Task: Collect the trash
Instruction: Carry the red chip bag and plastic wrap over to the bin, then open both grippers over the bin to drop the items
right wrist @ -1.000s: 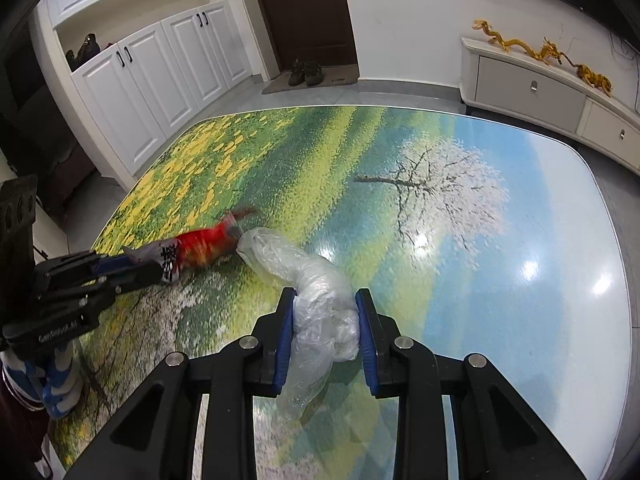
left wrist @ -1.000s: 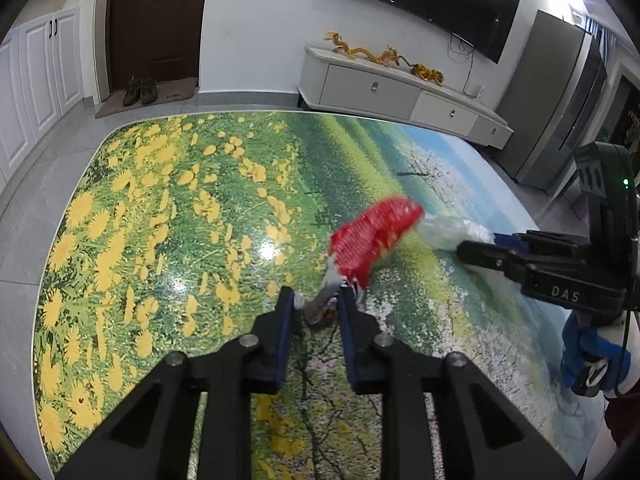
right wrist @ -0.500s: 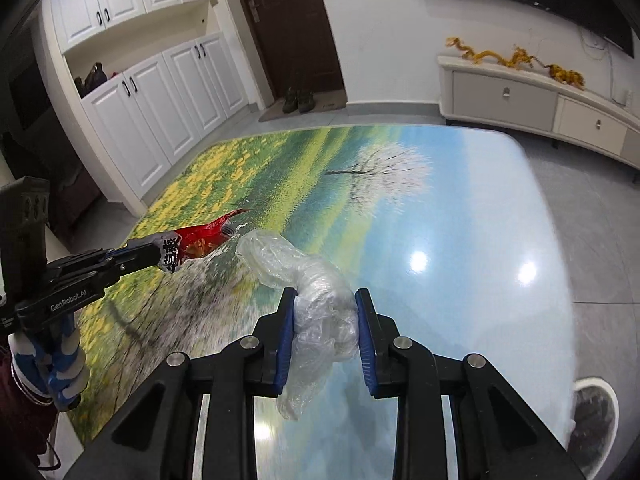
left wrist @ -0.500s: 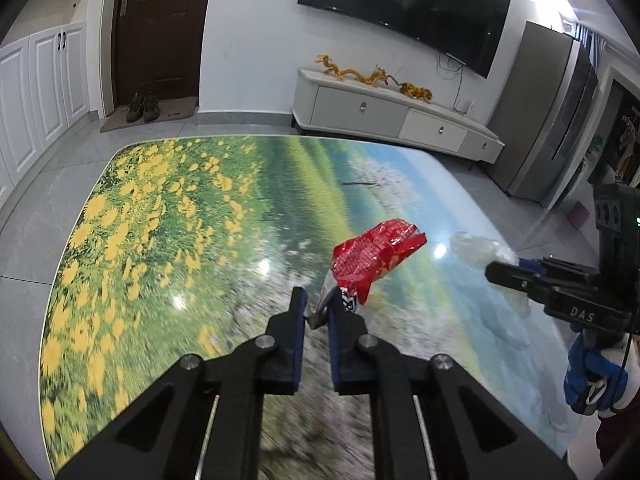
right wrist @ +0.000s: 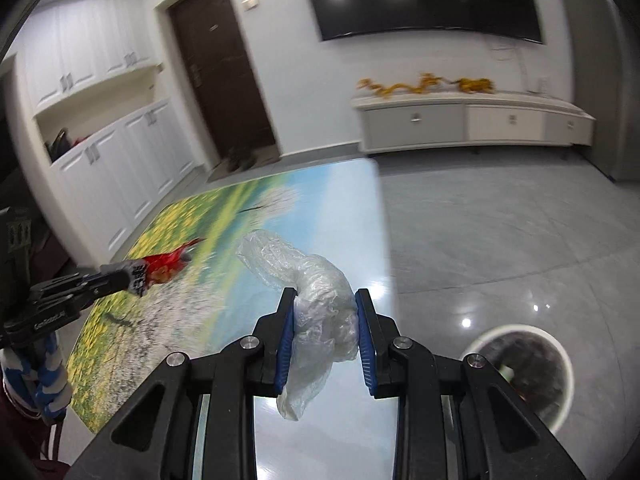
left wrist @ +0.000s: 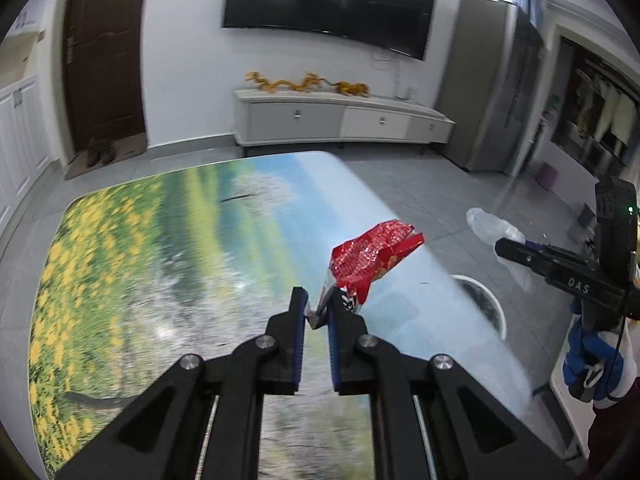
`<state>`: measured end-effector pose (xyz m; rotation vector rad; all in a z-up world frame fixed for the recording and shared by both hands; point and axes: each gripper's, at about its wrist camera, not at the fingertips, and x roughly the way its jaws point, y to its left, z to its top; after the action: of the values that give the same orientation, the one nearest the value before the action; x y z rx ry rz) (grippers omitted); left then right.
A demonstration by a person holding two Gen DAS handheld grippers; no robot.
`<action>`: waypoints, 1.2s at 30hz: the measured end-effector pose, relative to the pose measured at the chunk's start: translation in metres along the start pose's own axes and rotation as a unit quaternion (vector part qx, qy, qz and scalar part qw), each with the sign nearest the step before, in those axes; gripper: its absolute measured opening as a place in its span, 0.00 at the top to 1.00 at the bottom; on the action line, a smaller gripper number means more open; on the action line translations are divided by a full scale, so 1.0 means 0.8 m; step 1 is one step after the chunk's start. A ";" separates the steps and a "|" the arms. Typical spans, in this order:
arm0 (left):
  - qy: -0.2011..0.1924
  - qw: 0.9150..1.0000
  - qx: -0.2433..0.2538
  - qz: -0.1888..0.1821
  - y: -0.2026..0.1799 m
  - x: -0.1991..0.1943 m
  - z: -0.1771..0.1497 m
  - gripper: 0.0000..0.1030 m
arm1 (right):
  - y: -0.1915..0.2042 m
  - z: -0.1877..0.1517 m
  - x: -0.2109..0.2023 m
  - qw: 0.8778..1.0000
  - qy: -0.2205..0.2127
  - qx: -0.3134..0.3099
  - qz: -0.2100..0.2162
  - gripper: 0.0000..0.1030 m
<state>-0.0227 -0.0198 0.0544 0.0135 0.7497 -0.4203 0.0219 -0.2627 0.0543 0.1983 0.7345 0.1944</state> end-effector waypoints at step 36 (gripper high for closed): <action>0.146 0.964 0.210 -0.079 -0.343 0.252 0.024 0.88 | -0.314 -0.124 0.026 0.961 0.057 0.242 -0.121 0.71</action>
<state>0.0182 -0.3482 -0.0280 0.4245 0.9437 -0.7348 -0.0042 -0.4888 -0.0929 0.5629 0.9057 -0.2152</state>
